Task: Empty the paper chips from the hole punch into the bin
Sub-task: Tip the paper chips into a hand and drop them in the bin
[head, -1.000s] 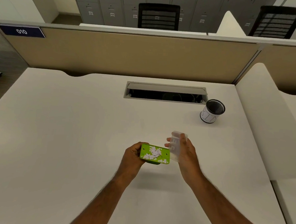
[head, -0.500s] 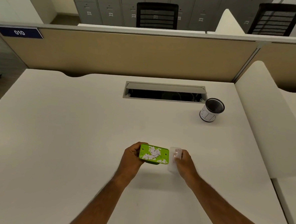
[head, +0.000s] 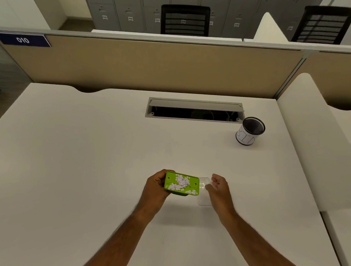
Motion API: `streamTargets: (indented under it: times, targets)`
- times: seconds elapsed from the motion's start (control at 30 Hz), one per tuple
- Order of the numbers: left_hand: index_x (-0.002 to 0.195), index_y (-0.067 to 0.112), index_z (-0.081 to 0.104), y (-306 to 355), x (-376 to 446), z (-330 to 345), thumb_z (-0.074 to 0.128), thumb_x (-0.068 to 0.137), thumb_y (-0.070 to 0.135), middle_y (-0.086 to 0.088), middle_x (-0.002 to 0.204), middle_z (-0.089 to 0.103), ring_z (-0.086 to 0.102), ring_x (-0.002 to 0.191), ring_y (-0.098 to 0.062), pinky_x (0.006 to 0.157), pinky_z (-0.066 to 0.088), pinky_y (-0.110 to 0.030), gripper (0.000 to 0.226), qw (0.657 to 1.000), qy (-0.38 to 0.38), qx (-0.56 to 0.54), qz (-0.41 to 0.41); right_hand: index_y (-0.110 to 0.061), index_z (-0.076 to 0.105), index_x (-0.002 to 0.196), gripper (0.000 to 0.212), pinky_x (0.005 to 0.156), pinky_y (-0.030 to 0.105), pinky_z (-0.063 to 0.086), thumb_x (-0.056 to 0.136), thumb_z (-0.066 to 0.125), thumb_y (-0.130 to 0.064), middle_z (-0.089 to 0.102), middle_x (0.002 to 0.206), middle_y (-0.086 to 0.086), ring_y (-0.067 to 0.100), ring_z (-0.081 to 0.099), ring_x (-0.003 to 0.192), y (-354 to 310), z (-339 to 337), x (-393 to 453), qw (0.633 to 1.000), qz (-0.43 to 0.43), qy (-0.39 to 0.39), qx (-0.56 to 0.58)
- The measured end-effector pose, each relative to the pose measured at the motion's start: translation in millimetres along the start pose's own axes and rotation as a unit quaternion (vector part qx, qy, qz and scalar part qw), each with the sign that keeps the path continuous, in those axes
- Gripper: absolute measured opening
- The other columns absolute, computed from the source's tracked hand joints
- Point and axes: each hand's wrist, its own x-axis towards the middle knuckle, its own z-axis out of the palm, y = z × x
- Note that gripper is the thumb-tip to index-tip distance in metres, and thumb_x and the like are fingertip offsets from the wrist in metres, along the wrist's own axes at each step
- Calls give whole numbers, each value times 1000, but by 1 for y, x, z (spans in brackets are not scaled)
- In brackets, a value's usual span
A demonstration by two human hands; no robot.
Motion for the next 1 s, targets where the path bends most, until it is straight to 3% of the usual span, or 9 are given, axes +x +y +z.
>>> streamTargets:
  times: [0.07, 0.13, 0.2, 0.33, 0.7, 0.8, 1.0]
  targets:
    - [107, 8, 77, 1, 0, 0, 74, 85, -18, 7, 93, 85, 80, 86, -5, 73, 62, -17, 35, 1000, 0, 4, 0, -22, 63, 128, 29, 84, 19, 53, 100, 62, -13, 65, 131, 2, 17, 65, 118, -9, 2, -9, 996, 9, -24, 84]
    - [107, 8, 76, 3, -1, 0, 74, 84, -20, 7, 91, 85, 80, 84, -4, 71, 62, -17, 36, 1000, -3, 7, 3, -20, 71, 120, 21, 98, 30, 56, 106, 57, -23, 72, 124, 0, 16, 67, 116, -18, 7, -17, 984, 10, -53, 167]
    - [104, 17, 77, 7, -3, 1, 74, 86, -19, 10, 90, 84, 79, 84, -3, 71, 61, -16, 40, 1000, -5, 17, 8, -9, 73, 122, 37, 109, 40, 51, 110, 47, -33, 74, 125, 8, 19, 66, 119, -30, 13, -25, 967, 19, -90, 239]
    - [95, 37, 78, 19, -5, 6, 75, 88, -13, 12, 89, 83, 79, 84, -3, 71, 61, -16, 51, 998, -21, 44, 28, -1, 71, 127, 63, 92, 40, 59, 110, 34, -49, 72, 129, 16, 25, 67, 119, -48, 20, -37, 928, 76, -155, 330]
    - [99, 28, 79, 43, -12, 12, 81, 78, 0, 9, 89, 83, 78, 82, -11, 75, 63, -22, 35, 987, -37, 153, 42, -3, 80, 106, 57, 75, 32, 64, 109, 39, -43, 79, 114, 16, 24, 79, 97, -39, 36, -42, 880, 114, -170, 429]
    - [98, 24, 78, 49, -13, 15, 79, 80, -5, 6, 87, 81, 73, 80, -15, 73, 61, -23, 34, 979, -35, 191, 67, -6, 85, 97, 57, 67, 29, 65, 109, 41, -41, 82, 102, 15, 23, 81, 87, -36, 40, -41, 866, 127, -163, 456]
    - [108, 14, 77, 62, -18, 23, 74, 92, -1, 2, 100, 79, 71, 92, -13, 85, 61, -27, 23, 956, -47, 252, 146, -12, 87, 84, 54, 65, 27, 64, 108, 47, -40, 83, 90, 9, 20, 81, 79, -37, 48, -42, 848, 156, -136, 489]
